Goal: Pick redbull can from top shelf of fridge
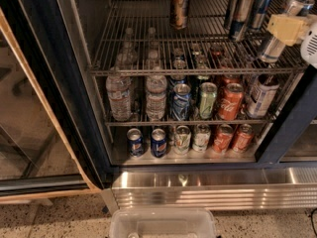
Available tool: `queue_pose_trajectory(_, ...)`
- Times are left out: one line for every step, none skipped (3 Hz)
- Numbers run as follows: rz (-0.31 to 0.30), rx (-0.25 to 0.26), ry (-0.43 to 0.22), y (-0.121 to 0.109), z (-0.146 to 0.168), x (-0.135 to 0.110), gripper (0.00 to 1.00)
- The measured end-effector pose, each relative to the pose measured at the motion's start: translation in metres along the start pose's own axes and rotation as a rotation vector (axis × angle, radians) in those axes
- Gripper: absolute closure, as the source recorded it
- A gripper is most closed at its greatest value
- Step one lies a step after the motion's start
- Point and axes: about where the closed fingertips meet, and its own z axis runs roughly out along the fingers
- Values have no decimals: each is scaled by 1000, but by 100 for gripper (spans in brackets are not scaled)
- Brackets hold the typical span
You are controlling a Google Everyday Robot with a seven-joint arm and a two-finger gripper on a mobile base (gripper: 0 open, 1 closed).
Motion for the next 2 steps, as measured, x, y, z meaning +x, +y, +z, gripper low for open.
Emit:
queue_pose_trajectory(13,-27,-17,7,-24,-11,100)
queue_pose_trajectory(31,-55,-34,13,-45,-22,100)
